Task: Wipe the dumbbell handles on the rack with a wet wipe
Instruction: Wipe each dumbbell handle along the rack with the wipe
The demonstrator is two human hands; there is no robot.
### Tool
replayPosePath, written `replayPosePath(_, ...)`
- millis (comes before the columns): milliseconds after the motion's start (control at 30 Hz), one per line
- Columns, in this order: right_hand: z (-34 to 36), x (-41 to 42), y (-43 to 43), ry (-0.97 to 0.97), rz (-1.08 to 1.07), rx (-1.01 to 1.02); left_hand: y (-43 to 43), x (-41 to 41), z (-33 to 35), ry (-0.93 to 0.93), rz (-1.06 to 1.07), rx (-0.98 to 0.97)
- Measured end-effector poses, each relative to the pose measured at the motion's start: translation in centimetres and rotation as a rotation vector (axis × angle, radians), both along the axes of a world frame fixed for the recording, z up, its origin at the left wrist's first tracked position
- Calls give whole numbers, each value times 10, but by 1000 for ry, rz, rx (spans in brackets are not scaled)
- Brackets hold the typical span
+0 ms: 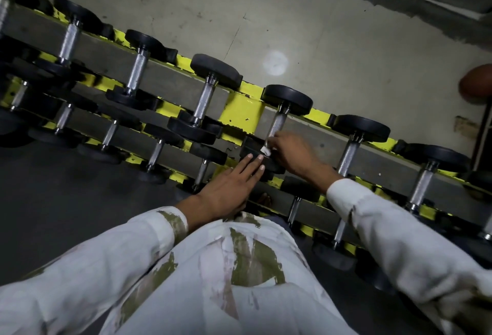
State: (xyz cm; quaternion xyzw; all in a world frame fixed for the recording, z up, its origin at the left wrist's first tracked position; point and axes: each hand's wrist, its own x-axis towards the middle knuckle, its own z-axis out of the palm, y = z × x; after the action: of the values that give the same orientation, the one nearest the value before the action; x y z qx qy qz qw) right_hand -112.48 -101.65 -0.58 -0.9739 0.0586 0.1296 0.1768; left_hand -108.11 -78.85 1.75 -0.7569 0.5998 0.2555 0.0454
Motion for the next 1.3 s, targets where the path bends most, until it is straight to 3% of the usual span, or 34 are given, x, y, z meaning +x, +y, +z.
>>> replayPosePath(167, -40, -5, -4, 195, -588, 231, -2, -2, 4, -4, -2, 12)
replayPosePath(267, -56, 12, 3, 203, -907, 709, -3, -2, 6, -13, -1, 25)
replayPosePath(333, -48, 15, 7, 200, -978, 903, -4, -3, 11, -16, -6, 38)
replayPosePath(533, -37, 9, -2, 227, -1017, 1062, -7, -2, 18, -24, -21, 67)
replayPosePath(833, -33, 63, -23, -183, -1602, 1610, -6, 0, 17, -21, -20, 83)
replayPosePath(933, -27, 66, -6, -427, -1761, 1530, -6, 1, 15, -25, -27, 75)
replayPosePath(1000, -31, 60, 5, -579, -1711, 1278, -4, 1, 13, -30, -23, 61)
replayPosePath(1100, -37, 46, 15, -644, -1336, 623, -3, -1, 10, -28, -10, 46)
replayPosePath(1300, -42, 24, 3, -530, -432, -190, -3, 2, 10, -17, -26, 45)
